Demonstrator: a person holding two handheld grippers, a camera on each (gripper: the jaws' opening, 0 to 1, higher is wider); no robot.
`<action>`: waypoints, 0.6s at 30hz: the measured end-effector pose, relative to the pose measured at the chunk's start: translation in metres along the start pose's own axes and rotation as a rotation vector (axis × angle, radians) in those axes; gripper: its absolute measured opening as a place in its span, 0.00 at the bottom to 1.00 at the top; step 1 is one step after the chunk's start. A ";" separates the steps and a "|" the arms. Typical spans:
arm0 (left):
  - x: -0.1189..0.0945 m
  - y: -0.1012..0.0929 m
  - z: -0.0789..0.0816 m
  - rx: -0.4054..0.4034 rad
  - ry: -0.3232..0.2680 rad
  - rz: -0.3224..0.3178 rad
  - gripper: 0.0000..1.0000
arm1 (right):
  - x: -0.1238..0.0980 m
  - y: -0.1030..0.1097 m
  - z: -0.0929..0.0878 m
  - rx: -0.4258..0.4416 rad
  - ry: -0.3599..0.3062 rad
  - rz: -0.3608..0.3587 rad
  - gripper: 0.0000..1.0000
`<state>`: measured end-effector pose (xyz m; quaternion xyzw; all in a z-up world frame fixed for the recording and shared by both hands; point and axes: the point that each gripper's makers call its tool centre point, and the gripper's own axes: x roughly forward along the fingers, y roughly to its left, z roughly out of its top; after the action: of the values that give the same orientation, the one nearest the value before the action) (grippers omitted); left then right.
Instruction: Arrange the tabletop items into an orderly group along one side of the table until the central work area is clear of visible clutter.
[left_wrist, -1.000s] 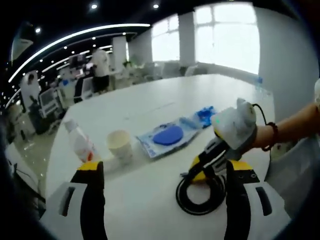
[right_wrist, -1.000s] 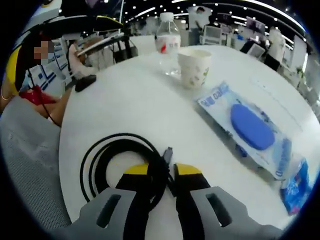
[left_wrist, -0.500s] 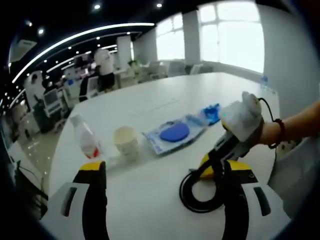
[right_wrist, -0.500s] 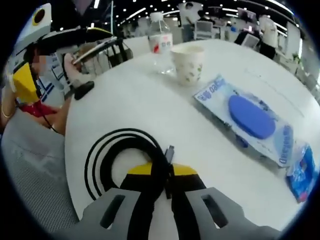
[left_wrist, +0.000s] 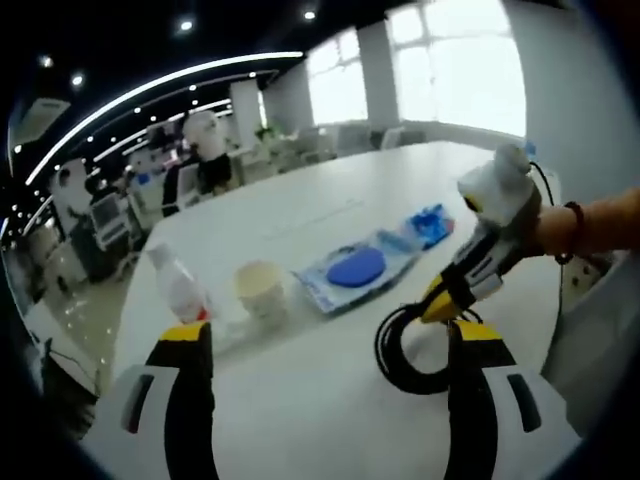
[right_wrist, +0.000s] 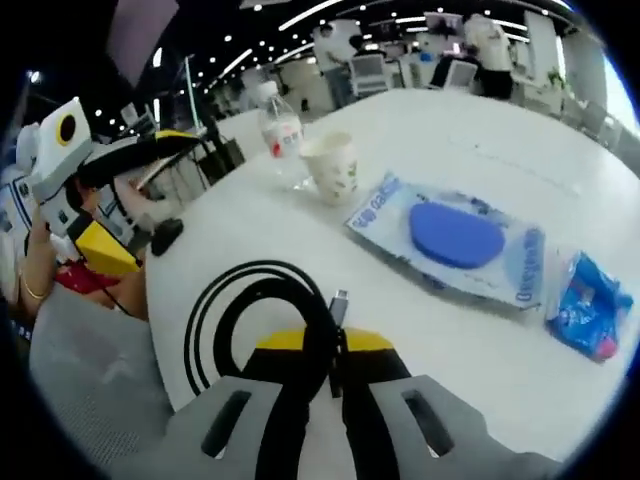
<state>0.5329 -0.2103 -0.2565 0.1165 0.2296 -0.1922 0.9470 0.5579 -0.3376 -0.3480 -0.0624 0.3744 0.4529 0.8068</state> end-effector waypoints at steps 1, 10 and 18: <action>0.000 0.000 0.001 -0.004 -0.005 -0.005 0.95 | -0.003 -0.003 0.000 0.005 -0.002 -0.008 0.10; 0.000 -0.001 -0.001 -0.015 0.000 -0.009 0.93 | -0.029 -0.036 -0.004 0.049 -0.028 -0.089 0.10; -0.001 0.002 -0.003 -0.020 0.007 -0.002 0.93 | -0.045 -0.063 -0.004 0.114 -0.062 -0.140 0.10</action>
<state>0.5320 -0.2074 -0.2588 0.1072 0.2349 -0.1905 0.9471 0.5911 -0.4068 -0.3362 -0.0284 0.3690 0.3751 0.8499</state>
